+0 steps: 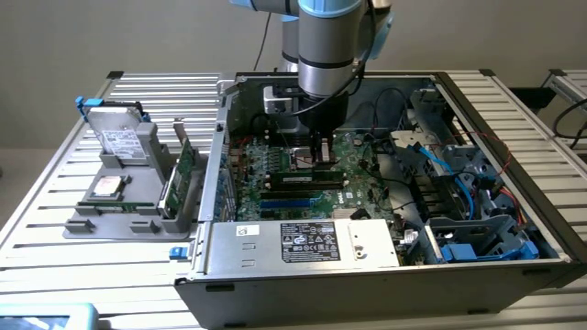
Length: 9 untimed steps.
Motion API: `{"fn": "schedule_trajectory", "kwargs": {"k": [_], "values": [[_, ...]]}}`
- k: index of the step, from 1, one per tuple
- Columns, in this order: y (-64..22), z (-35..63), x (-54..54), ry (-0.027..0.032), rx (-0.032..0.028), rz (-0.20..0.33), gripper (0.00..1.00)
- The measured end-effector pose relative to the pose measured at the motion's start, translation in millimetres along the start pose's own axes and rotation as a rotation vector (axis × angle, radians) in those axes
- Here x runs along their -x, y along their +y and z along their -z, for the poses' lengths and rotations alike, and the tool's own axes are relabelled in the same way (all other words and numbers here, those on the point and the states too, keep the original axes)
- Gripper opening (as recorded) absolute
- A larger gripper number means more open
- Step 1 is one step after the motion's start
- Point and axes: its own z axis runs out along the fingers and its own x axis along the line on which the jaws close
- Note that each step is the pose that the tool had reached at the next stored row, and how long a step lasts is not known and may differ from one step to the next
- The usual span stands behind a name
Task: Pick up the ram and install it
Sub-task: 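Insert the ram into the slot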
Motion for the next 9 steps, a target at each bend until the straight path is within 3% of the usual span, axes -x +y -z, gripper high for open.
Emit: {"fn": "schedule_trajectory", "kwargs": {"k": [9], "values": [[0.0,-0.2,-1.6,-0.0001,0.0000,0.000,0.13]]}}
